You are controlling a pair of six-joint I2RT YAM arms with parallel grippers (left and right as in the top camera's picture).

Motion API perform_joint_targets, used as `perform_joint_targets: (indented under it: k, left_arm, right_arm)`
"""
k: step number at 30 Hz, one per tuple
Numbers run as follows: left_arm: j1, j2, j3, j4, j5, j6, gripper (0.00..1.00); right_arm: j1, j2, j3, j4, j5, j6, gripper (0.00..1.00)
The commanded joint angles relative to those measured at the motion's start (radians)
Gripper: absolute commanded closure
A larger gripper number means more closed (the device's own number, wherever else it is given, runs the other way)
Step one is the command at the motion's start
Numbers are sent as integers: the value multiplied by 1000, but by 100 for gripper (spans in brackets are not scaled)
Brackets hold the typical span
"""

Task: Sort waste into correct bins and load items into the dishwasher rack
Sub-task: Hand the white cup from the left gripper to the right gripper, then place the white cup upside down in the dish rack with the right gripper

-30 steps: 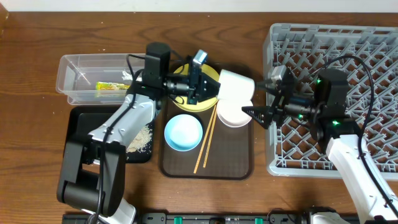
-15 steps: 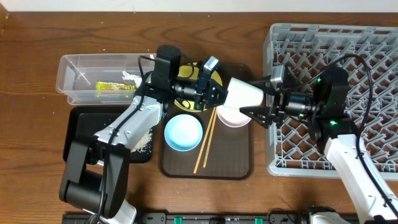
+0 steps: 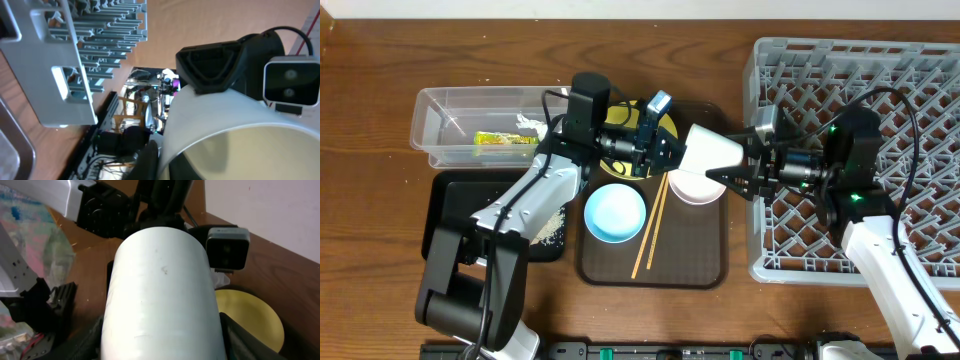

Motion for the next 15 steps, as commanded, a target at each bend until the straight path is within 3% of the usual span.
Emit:
perform_joint_targets:
  k: [1,3,7,15]
  left_arm:
    - [-2,-2,13,4,4,72,75]
    - [-1,-2,13,0,-29,137,67]
    - [-1,-2,13,-73,-187,278,62]
    - [10,-24,13,-368,-622,557,61]
  right_arm:
    - [5,0,15,-8,-15,16,52]
    - [5,0,15,-10,46,77,54]
    - [-2,0,15,-9,168,140,65]
    - [-49,-50,29,-98,436,150,66]
